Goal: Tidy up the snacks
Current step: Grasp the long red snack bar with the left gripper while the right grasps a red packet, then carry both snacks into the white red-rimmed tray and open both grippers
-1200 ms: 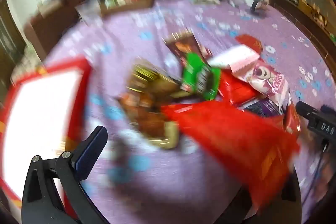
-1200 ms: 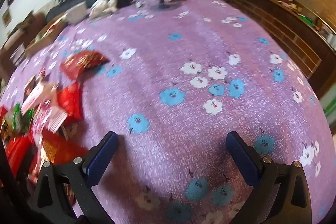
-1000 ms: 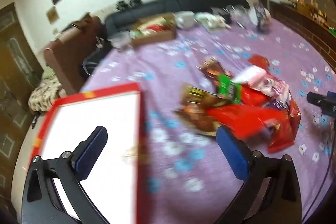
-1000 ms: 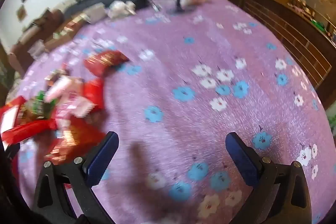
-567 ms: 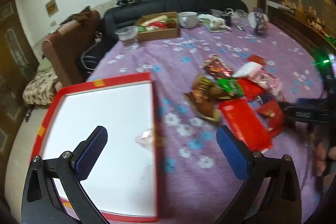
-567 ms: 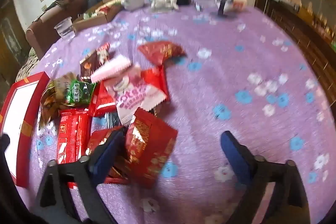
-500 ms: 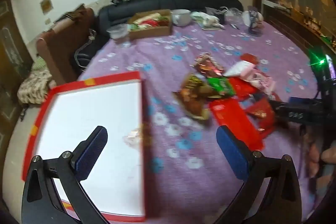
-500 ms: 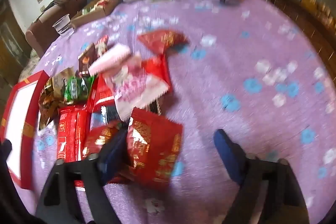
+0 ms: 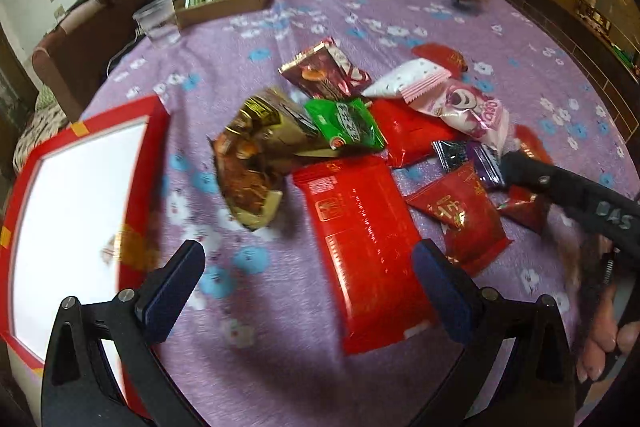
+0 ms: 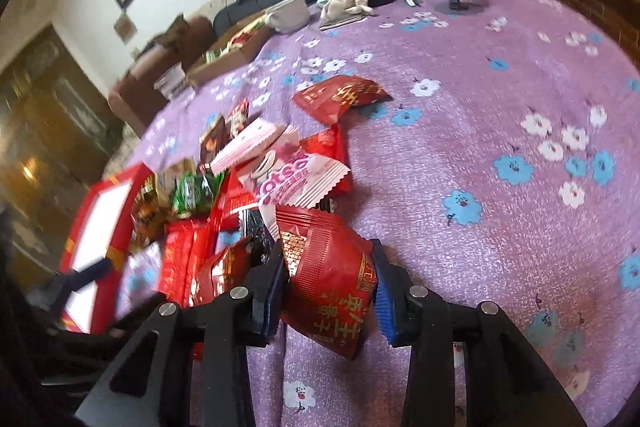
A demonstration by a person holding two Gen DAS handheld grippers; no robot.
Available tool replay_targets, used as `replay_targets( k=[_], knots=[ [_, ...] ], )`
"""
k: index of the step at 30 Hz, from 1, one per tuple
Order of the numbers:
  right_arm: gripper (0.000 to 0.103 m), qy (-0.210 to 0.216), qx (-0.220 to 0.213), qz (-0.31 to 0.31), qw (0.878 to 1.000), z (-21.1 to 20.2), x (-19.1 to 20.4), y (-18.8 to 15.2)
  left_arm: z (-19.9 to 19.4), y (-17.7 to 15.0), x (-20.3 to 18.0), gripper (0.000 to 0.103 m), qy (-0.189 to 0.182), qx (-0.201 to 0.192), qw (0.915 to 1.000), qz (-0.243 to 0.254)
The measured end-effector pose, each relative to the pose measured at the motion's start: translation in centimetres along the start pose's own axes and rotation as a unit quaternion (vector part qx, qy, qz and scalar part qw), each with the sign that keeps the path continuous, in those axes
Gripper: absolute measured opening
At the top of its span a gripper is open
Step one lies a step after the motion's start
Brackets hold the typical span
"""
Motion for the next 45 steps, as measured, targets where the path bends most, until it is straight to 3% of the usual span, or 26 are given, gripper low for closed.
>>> replay_targets(
  k=[5,8,14,17,19,22,32,39,45],
  knots=[
    [0.039,0.010,-0.005,0.023,1.000,-0.2,-0.7,0.2,1.3,0.3,-0.3,0.103,-0.024,0.018,0.9991,-0.031],
    [0.039,0.014,-0.006,0.030,0.999,-0.3,-0.8,0.2,2.4,0.2,-1.1,0.103,-0.024,0.037,0.9988,-0.022],
    [0.039,0.016,-0.011,0.037,0.999,-0.3,-1.0,0.3,1.9,0.1,-1.7,0.100,-0.041,0.002,0.9991,-0.013],
    [0.039,0.015,-0.012,0.036,0.999,-0.4,-1.0,0.3,1.2,0.2,-1.5,0.081,-0.054,-0.016,0.9984,-0.007],
    [0.039,0.014,-0.014,0.035,0.999,-0.4,-1.0,0.3,0.7,0.3,-1.8,0.056,-0.063,-0.030,0.9975,0.009],
    [0.039,0.014,-0.017,0.035,0.999,-0.4,-1.0,0.4,0.3,0.2,-1.9,0.050,-0.059,-0.039,0.9973,0.021],
    [0.039,0.023,-0.038,0.022,0.999,-1.0,-0.3,0.6,-1.4,-0.3,-0.2,0.048,-0.052,-0.072,0.9960,0.010],
    [0.038,0.029,-0.063,0.003,0.998,-1.9,0.5,1.0,-3.8,0.3,1.9,0.048,-0.028,-0.115,0.9930,-0.005],
    [0.025,-0.008,-0.045,-0.009,0.999,-0.7,0.2,0.7,-5.5,0.5,3.5,0.048,-0.013,-0.148,0.9888,-0.017]
  ],
)
Point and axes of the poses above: each gripper's, at about its wrist camera, not at the fingertips, and z roughly the way its jaws point, x to its left, y to its top, the point moved 5 cm from there along z, roughly the way its jaws point, and after that the axes turned 6 degrees about y, right-handed, at the moved point
